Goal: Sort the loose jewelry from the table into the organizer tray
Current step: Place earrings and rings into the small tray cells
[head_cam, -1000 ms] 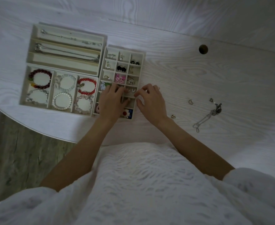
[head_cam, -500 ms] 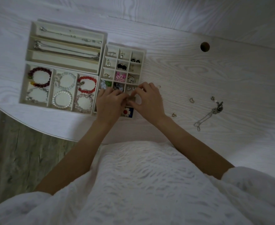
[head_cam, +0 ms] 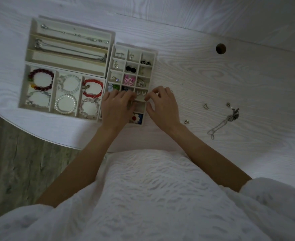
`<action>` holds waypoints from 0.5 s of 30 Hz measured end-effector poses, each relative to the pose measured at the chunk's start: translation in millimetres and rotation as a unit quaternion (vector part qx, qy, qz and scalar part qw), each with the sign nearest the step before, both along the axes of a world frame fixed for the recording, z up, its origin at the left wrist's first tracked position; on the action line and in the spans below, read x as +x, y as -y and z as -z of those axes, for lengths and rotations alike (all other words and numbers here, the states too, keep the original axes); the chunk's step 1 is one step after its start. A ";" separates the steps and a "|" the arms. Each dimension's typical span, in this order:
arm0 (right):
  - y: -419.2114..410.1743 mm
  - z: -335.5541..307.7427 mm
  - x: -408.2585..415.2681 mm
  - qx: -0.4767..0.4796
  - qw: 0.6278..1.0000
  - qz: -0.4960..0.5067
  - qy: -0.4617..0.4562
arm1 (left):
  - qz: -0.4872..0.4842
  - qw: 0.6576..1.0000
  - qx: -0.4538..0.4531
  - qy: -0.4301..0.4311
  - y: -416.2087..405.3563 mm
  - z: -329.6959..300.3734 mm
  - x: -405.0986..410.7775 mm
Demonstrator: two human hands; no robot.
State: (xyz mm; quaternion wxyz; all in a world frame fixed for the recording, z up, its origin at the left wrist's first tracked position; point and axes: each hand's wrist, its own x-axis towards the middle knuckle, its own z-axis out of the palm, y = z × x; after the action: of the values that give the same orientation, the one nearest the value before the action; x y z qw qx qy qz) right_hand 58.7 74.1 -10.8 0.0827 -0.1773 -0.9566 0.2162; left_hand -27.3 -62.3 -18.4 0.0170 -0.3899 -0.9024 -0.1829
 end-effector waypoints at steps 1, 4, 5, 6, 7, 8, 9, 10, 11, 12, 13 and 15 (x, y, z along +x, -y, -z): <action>0.3 -0.5 -0.1 0.008 1.000 -0.011 0.001 | -0.003 1.000 0.004 0.002 2.2 0.3 0.2; 1.3 1.6 2.5 0.037 0.998 -0.058 0.011 | -0.003 1.000 0.001 -0.003 11.8 3.5 1.6; 1.8 2.3 3.8 0.046 0.996 -0.070 0.015 | 0.001 1.000 -0.006 -0.008 15.0 4.6 2.2; 2.0 2.8 4.8 0.057 0.995 -0.078 0.019 | 0.007 1.000 -0.012 -0.013 17.3 5.2 3.0; 2.5 3.0 5.5 0.068 0.994 -0.083 0.023 | 0.015 1.000 -0.019 -0.017 19.1 5.5 4.0; 2.9 3.0 5.8 0.079 0.993 -0.086 0.029 | 0.025 0.999 -0.026 -0.019 19.6 5.0 5.2; 3.3 2.5 5.6 0.089 0.991 -0.089 0.033 | 0.034 0.999 -0.035 -0.019 19.7 4.6 6.5; 3.7 2.0 5.0 0.096 0.991 -0.091 0.035 | 0.042 0.998 -0.045 -0.018 18.8 3.8 7.8; 4.4 1.2 4.3 0.101 0.990 -0.094 0.035 | 0.047 0.997 -0.054 -0.017 17.6 2.9 9.2; 5.1 0.5 3.7 0.104 0.989 -0.099 0.033 | 0.049 0.997 -0.063 -0.016 16.4 2.0 10.8; 6.2 0.2 3.3 0.106 0.988 -0.106 0.032 | 0.049 0.996 -0.070 -0.014 15.3 1.3 12.0; 7.9 1.3 3.2 0.110 0.986 -0.121 0.036 | 0.042 0.996 -0.075 -0.009 14.3 0.5 13.0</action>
State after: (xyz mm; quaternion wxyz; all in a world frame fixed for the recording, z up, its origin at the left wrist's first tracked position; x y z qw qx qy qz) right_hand 61.9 66.2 -12.1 0.0402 -0.0574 -0.9912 0.1119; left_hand -14.3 -76.6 -18.9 -0.0122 -0.4288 -0.8964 -0.1115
